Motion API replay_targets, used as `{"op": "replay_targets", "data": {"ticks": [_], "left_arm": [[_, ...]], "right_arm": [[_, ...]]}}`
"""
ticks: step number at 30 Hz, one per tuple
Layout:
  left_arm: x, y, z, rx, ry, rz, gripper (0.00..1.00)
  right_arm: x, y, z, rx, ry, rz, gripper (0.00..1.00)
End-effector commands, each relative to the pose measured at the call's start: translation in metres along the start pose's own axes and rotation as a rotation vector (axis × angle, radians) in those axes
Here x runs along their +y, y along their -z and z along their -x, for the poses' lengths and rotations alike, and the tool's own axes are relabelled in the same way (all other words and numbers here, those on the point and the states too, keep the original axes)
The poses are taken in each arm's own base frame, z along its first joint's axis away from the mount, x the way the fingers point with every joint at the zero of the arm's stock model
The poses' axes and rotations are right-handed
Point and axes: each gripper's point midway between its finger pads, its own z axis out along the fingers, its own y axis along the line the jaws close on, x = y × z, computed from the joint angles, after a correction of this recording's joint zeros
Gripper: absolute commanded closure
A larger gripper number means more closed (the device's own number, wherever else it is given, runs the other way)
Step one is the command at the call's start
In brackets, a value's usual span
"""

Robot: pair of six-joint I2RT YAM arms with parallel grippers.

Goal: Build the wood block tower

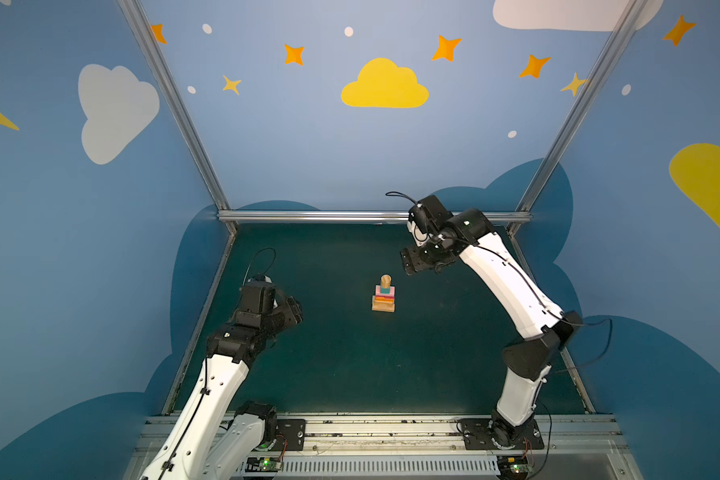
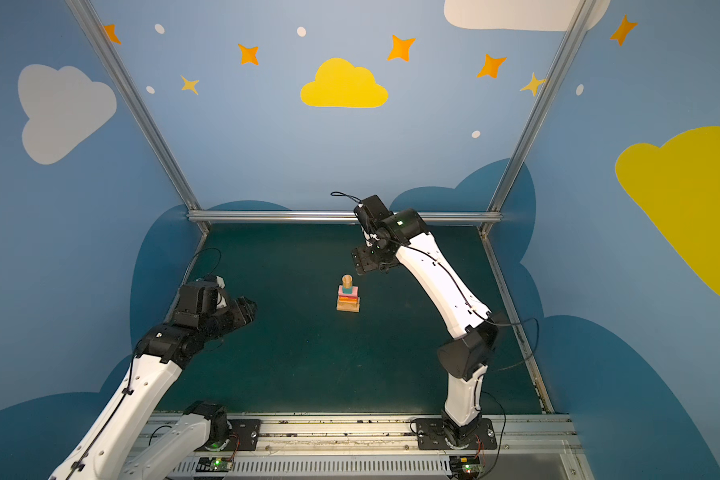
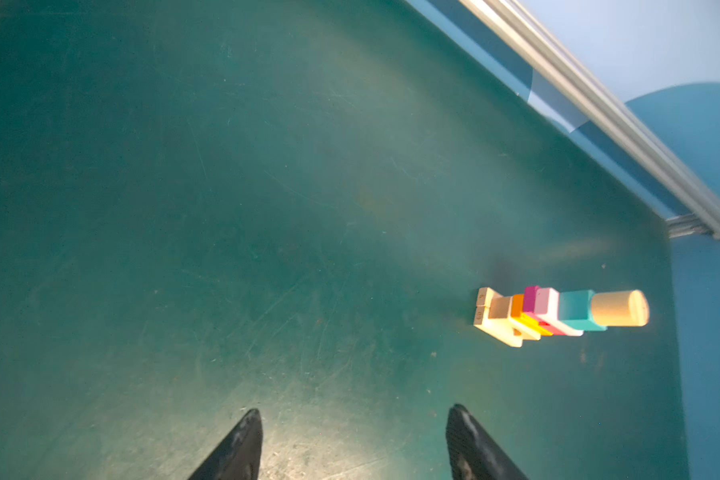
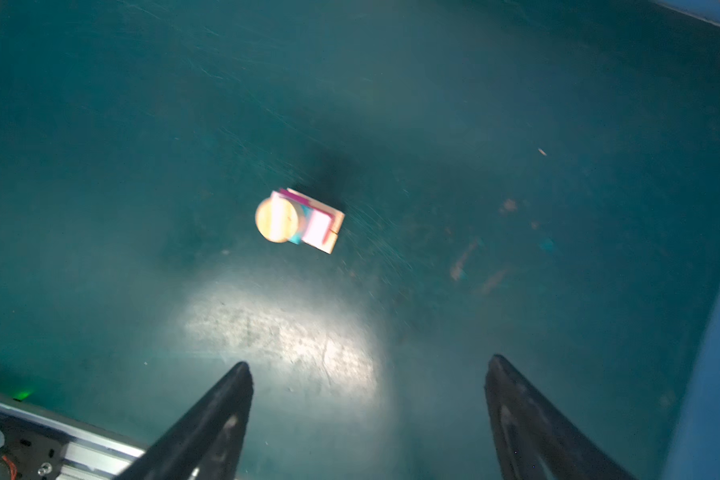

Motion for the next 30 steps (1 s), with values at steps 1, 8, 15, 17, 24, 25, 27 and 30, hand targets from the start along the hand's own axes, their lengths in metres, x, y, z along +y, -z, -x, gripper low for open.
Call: {"op": "replay_targets", "data": {"ticks": [1, 8, 15, 17, 24, 25, 27, 30], "left_arm": [[0.003, 0.003, 0.001, 0.009, -0.023, 0.021, 0.17], [0.001, 0.014, 0.005, 0.002, -0.031, 0.026, 0.0], [0.001, 0.026, 0.016, -0.067, -0.038, 0.029, 0.0], [0.0, 0.028, 0.019, -0.077, -0.028, 0.029, 0.0], [-0.003, 0.03, 0.034, -0.179, -0.032, 0.002, 0.0], [0.0, 0.029, 0.037, -0.209, -0.032, 0.01, 0.0], [0.007, 0.026, 0.042, -0.273, -0.037, 0.028, 0.0], [0.021, 0.022, 0.051, -0.389, -0.052, 0.071, 0.0]], "right_arm": [[-0.032, 0.025, 0.001, -0.141, -0.082, -0.055, 0.13], [-0.089, 0.067, -0.042, -0.44, -0.172, -0.147, 0.07], [-0.131, 0.08, -0.093, -0.694, -0.26, -0.267, 0.03], [-0.138, 0.076, -0.105, -0.726, -0.264, -0.291, 0.03], [-0.151, 0.04, -0.134, -0.711, -0.247, -0.355, 0.03], [-0.153, 0.032, -0.137, -0.705, -0.242, -0.365, 0.03], [-0.157, 0.018, -0.14, -0.709, -0.251, -0.382, 0.03], [-0.168, -0.001, -0.146, -0.714, -0.318, -0.39, 0.03]]}}
